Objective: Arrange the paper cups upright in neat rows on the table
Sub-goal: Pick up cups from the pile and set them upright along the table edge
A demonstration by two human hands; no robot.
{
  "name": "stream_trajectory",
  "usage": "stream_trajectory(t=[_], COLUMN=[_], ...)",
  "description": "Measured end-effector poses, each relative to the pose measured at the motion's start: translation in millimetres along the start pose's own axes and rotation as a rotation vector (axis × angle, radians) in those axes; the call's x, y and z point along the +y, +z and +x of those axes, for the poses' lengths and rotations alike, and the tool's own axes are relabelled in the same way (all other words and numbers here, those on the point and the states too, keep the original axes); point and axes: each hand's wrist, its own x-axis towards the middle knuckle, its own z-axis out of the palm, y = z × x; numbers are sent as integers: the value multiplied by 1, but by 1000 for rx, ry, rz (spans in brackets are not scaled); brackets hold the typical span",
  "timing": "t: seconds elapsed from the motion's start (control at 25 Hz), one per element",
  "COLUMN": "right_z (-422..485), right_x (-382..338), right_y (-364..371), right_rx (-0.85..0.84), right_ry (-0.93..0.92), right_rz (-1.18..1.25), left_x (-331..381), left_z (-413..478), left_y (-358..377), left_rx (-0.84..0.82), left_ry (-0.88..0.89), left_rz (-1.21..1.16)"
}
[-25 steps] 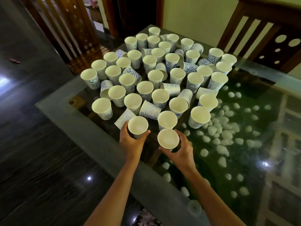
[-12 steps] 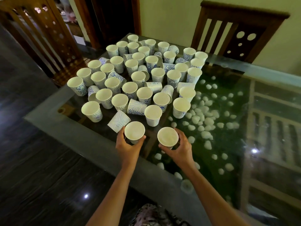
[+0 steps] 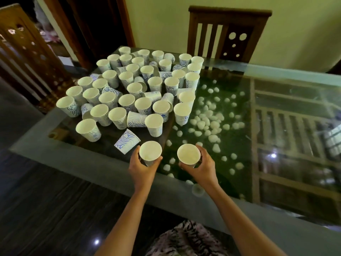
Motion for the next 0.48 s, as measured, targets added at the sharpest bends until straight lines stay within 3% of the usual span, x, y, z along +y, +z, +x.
stream_trajectory(t=[0.48], right_z=[4], right_x=[12], right_y=[15], right_rx=[-76], right_ry=[-7], right_rz=[-27], left_x=[-12], left_z=[-18], left_y=[-1], left_rx=[2], left_ry=[38], left_rz=[4])
